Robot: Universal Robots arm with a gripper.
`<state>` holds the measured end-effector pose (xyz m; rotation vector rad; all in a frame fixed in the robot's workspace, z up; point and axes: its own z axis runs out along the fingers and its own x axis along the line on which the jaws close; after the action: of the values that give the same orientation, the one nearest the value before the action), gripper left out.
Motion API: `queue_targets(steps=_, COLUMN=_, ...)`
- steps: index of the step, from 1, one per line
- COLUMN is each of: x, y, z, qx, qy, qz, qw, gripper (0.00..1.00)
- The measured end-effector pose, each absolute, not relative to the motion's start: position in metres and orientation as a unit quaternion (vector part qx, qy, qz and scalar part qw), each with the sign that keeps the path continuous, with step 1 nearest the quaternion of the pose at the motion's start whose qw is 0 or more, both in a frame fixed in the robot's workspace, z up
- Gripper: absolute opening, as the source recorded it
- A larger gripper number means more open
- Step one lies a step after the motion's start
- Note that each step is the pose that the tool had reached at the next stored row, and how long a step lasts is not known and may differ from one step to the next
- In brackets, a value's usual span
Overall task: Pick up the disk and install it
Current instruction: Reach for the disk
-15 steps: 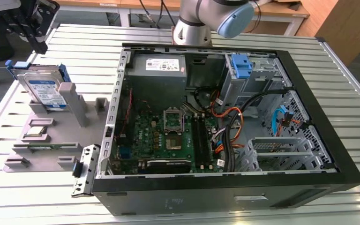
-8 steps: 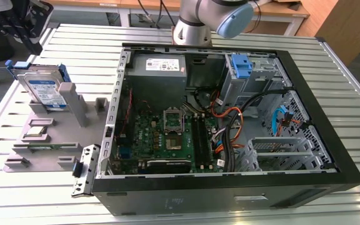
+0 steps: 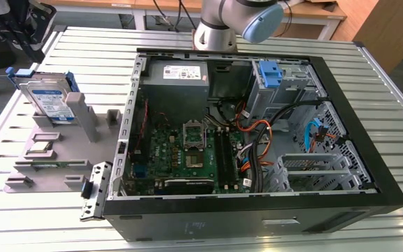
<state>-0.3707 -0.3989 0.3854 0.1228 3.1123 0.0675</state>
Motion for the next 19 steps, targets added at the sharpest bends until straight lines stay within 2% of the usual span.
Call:
queue_targets(steps=3, x=-0.3708, y=-0.3989, z=0.3851, qx=0.04, qy=0.999, qz=0.022, qw=0.012, gripper=0.1)
queue_targets(steps=6, x=-0.3708, y=-0.3989, z=0.3844, qx=0.04, qy=0.999, qz=0.023, qw=0.002, gripper=0.1)
queue_targets(steps=19, x=-0.372, y=-0.3944, z=0.3815, qx=0.04, qy=0.999, qz=0.025, qw=0.001, gripper=0.1)
